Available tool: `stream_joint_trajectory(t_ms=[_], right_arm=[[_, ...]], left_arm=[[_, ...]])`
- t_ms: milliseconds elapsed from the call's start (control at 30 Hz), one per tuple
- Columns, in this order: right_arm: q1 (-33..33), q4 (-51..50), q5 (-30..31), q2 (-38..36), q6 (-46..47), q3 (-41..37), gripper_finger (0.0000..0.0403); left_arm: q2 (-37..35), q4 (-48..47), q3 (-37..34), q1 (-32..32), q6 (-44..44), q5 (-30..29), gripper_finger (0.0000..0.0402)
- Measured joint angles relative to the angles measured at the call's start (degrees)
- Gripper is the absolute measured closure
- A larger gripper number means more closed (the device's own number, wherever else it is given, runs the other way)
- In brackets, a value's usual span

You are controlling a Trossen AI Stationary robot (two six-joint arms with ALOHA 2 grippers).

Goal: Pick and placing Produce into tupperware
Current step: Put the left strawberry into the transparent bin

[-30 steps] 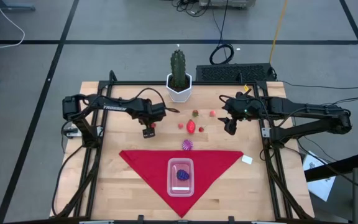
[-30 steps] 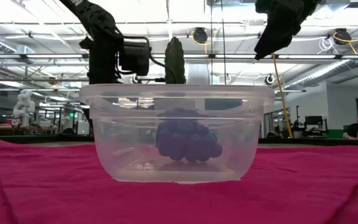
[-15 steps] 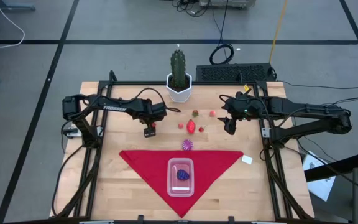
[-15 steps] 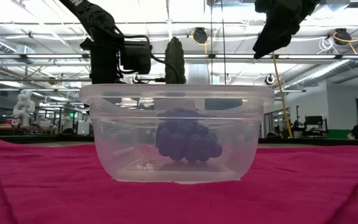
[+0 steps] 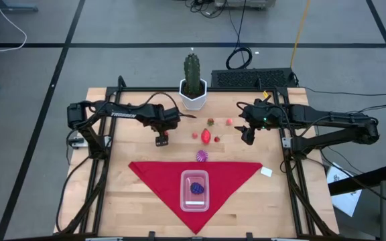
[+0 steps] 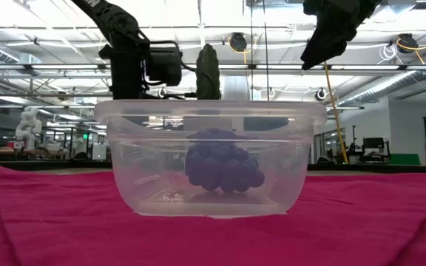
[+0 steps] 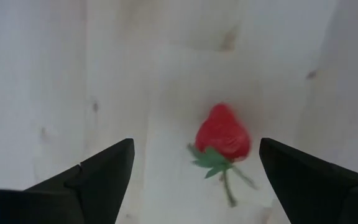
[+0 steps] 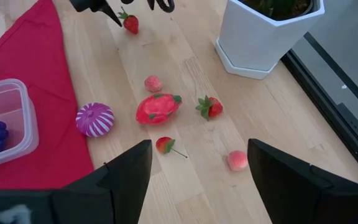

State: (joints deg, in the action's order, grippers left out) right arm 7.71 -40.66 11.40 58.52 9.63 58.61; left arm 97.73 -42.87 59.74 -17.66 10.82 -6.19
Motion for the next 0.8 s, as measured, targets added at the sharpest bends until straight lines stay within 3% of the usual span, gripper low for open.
stream_joint_trajectory(t_ms=[233, 400, 800], right_arm=[[0.02, 0.00, 0.00, 0.00, -0.02, 0.00, 0.0149], [0.00, 0.00, 0.02, 0.00, -1.47, 0.00, 0.0149], [0.02, -0.07, 0.02, 0.00, -1.75, 0.00, 0.0149]], left_arm=[[-0.07, 0.04, 1.36, -1.48, 1.96, 2.39, 0.0048], [-0.07, -0.18, 1.36, -2.36, 1.58, 7.95, 0.0048], [-0.07, 1.23, -1.39, -2.35, 0.00, 7.87, 0.0048]])
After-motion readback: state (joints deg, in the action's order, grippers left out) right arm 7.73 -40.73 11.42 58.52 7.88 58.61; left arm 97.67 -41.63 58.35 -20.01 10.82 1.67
